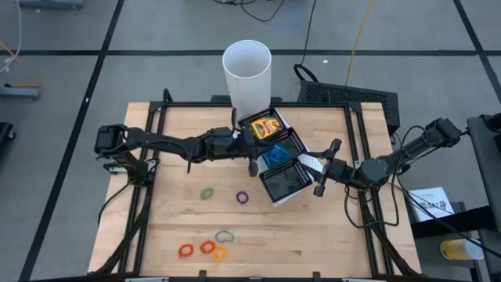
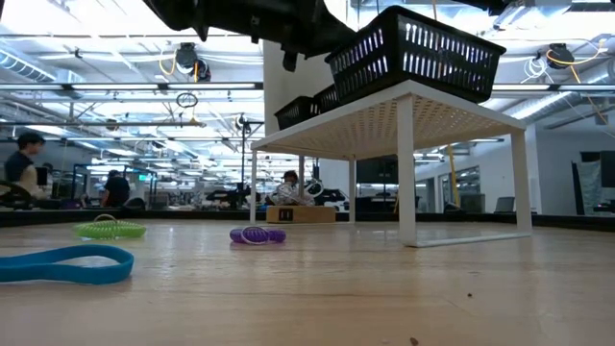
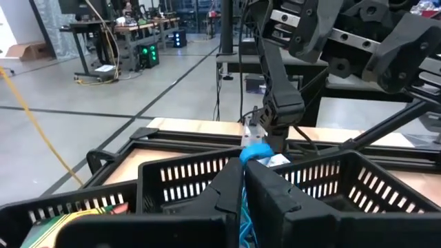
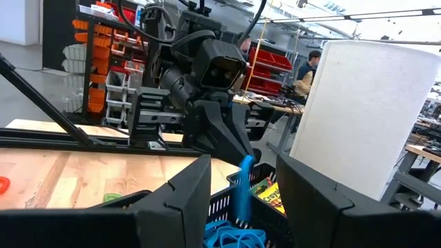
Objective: Pick & Place Office Desk Supplies
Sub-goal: Put the blue rubber band into the middle black bin on the shelf
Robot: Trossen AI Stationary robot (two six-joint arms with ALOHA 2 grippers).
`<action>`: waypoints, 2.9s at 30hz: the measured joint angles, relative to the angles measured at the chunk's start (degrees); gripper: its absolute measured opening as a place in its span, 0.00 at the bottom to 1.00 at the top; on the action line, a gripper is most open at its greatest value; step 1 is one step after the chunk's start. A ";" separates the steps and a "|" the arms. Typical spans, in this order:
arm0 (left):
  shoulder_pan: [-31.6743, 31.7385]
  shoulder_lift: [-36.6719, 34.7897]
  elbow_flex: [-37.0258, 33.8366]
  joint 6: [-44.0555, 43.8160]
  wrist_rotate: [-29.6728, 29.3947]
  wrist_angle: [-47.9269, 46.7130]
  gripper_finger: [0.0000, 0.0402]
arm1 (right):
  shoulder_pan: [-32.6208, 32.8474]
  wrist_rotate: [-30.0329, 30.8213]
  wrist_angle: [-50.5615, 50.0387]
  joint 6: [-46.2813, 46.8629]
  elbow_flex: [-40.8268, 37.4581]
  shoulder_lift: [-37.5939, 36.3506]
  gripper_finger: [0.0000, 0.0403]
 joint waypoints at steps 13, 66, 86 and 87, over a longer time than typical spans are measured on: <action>0.00 0.00 0.00 -1.63 -0.01 1.42 0.16 | 0.00 -0.07 -0.02 0.44 0.00 0.00 0.39; -20.85 -21.97 -0.04 -23.52 1.54 -53.51 0.52 | 0.00 0.00 -0.92 1.05 0.00 -0.02 0.39; -34.01 2.77 -0.09 -34.66 1.66 -57.44 0.52 | 0.00 -0.09 -1.51 0.79 0.00 -0.02 0.39; -34.01 3.62 -0.09 -35.38 1.66 -57.48 0.52 | 0.00 -0.09 -1.52 0.79 0.00 -0.02 0.39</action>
